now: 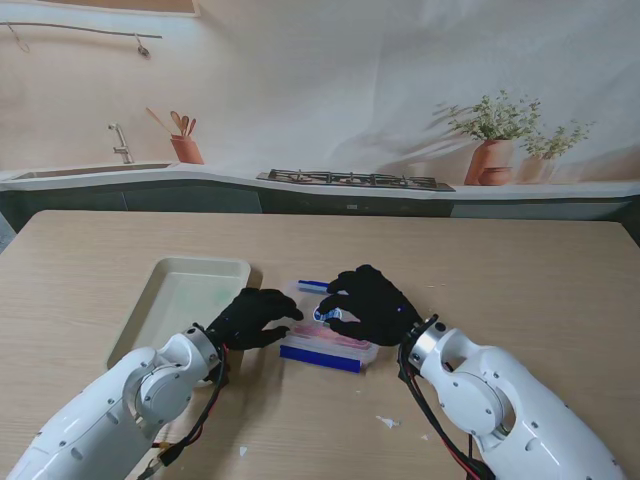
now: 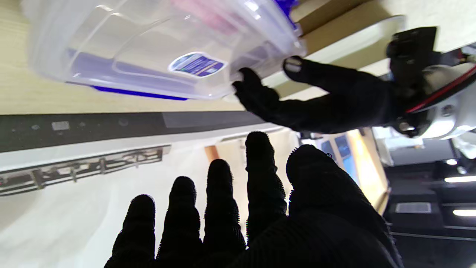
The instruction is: Separate the bacon slices onto the tray
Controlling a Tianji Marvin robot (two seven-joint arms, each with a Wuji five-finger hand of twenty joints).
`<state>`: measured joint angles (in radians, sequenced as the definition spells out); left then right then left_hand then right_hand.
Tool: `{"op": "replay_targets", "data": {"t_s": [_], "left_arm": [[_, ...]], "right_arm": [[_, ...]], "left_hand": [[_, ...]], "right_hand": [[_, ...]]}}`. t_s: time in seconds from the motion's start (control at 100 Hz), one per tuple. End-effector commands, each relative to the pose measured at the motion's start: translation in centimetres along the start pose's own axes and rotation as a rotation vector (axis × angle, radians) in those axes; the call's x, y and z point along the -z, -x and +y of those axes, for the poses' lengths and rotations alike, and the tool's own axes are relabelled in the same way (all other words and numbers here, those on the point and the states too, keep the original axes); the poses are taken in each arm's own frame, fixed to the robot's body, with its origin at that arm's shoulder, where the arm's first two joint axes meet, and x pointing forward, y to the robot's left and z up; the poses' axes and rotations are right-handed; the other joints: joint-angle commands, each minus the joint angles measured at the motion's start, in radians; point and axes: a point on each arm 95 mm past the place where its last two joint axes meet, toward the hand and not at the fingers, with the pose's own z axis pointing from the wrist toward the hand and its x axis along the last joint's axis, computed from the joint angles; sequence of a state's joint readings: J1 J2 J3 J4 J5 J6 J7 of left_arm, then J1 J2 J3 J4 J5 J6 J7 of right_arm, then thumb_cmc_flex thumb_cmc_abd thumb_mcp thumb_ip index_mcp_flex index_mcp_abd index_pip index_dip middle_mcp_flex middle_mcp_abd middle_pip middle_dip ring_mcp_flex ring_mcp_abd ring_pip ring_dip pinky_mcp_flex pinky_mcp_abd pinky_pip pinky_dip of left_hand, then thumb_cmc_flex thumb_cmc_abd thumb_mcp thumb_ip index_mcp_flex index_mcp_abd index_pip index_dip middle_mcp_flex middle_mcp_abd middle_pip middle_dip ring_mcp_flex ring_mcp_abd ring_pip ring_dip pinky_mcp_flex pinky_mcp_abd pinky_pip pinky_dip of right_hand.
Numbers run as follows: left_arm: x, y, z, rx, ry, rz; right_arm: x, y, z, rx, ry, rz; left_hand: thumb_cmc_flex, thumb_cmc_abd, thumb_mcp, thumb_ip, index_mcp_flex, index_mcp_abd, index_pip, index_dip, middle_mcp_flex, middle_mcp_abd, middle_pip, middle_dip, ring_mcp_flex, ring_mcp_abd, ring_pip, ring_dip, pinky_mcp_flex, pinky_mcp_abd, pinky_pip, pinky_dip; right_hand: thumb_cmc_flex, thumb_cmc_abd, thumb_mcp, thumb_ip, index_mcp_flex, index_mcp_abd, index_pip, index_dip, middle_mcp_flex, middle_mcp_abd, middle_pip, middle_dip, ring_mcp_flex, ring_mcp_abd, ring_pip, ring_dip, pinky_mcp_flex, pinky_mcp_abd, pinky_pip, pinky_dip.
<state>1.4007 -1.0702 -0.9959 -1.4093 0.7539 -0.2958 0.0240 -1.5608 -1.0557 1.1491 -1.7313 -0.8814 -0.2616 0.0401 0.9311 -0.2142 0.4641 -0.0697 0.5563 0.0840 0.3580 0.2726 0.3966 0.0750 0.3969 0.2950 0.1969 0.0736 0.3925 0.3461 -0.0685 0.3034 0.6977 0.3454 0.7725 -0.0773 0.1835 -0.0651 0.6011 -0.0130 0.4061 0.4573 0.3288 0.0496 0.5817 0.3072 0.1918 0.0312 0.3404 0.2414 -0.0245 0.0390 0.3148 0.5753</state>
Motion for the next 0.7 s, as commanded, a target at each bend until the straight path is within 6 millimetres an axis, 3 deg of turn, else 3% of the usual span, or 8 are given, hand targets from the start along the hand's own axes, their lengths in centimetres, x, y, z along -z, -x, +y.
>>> {"op": "replay_targets", "data": {"t_s": [0.0,0.21,0.43,0.69], "left_arm": [[0.4,0.2,1.6,0.005,0.057,-0.011],[0.4,0.3,1.6,0.008,0.054,-0.017],[0.5,0.4,1.6,0.008,0.051,-0.022],[0.7,0.6,1.6,0.003,0.050,-0.027]], "right_arm": [[-0.5,1.2,0.3,-0.004,-0.008,-0.043],[-2.0,2.9,0.1,0.021,-0.038,-0.095],[-3.9,4.7,-1.5,0.012,-0.107,-0.170],[-5.0,5.5,-2.5,0.007,-0.124,-0.207]], "left_hand": [[0.020,0.013,0.000,-0.011,0.028,0.034,0.029,0.005,-0.012,-0.014,-0.010,0.014,-0.011,-0.025,0.004,-0.014,-0.011,-0.016,-0.030,-0.013],[0.015,0.013,0.000,-0.011,0.029,0.036,0.030,0.005,-0.012,-0.014,-0.009,0.014,-0.011,-0.024,0.005,-0.013,-0.011,-0.016,-0.030,-0.013],[0.009,0.012,0.006,-0.007,0.028,0.033,0.029,0.004,-0.010,-0.017,-0.009,0.014,-0.010,-0.024,0.004,-0.013,-0.011,-0.016,-0.030,-0.013],[0.006,0.012,0.010,-0.008,0.028,0.034,0.029,0.003,-0.010,-0.015,-0.010,0.014,-0.008,-0.024,0.004,-0.013,-0.011,-0.015,-0.032,-0.014]], "right_hand": [[0.019,0.000,0.026,0.013,0.007,0.004,0.006,-0.020,0.000,0.007,0.024,0.010,-0.006,0.002,0.005,0.010,-0.012,-0.005,-0.025,0.017],[0.011,-0.003,0.062,0.020,0.004,0.003,-0.018,-0.022,0.000,0.003,0.024,0.009,-0.006,0.002,0.007,0.011,-0.012,-0.002,-0.023,0.020],[0.028,-0.006,0.114,0.000,-0.031,-0.006,0.004,-0.031,-0.028,-0.002,0.026,0.009,-0.017,-0.001,0.009,0.012,-0.020,-0.007,-0.022,0.023],[0.028,0.000,0.134,-0.002,-0.056,-0.008,0.013,-0.039,-0.103,-0.012,-0.008,-0.006,-0.027,0.002,0.009,0.012,-0.022,-0.005,-0.021,0.026]]}}
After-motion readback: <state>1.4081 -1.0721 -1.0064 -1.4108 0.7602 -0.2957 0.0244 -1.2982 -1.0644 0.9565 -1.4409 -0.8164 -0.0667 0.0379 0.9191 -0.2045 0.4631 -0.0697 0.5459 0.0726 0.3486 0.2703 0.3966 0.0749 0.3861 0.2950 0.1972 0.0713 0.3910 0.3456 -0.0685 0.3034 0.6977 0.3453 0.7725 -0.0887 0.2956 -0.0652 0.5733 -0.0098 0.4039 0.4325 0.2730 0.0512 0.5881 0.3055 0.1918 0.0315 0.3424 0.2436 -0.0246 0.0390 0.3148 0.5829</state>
